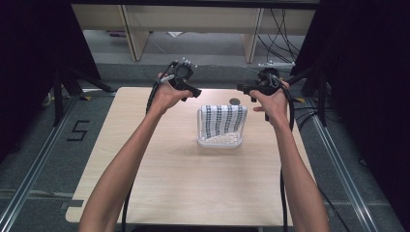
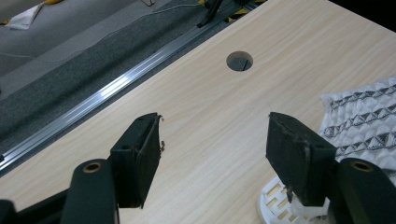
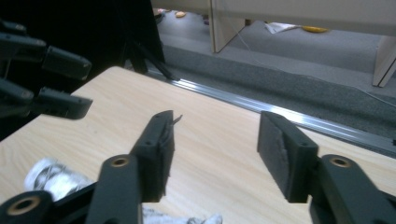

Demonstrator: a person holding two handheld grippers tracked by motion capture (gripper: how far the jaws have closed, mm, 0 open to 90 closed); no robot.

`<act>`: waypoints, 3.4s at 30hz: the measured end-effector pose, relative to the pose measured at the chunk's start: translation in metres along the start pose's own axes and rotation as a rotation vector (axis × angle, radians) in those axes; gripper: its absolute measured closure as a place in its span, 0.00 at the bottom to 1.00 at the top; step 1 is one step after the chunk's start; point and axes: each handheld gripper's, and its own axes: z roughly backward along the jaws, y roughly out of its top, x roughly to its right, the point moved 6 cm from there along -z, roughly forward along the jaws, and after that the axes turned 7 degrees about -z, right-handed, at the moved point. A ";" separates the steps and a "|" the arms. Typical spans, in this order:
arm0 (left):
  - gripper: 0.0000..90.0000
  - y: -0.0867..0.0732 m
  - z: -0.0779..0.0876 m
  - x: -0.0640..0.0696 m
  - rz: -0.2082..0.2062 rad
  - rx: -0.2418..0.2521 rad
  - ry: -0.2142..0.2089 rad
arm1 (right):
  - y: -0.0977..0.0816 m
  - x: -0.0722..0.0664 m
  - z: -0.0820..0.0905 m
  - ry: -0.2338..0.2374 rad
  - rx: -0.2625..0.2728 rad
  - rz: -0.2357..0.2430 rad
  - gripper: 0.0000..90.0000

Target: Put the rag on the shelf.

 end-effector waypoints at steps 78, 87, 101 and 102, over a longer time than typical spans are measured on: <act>0.23 -0.123 0.084 0.096 -0.028 0.218 -0.182 | -0.127 -0.047 0.074 0.068 -0.041 0.124 0.25; 0.22 -0.141 0.086 0.111 -0.015 0.240 -0.198 | -0.143 -0.050 0.076 0.073 -0.039 0.129 0.25; 0.21 -0.161 0.090 0.127 -0.039 0.251 -0.202 | -0.167 -0.057 0.079 0.080 -0.050 0.135 0.25; 0.21 -0.164 0.091 0.126 -0.066 0.225 -0.197 | -0.168 -0.057 0.080 0.082 -0.059 0.143 0.25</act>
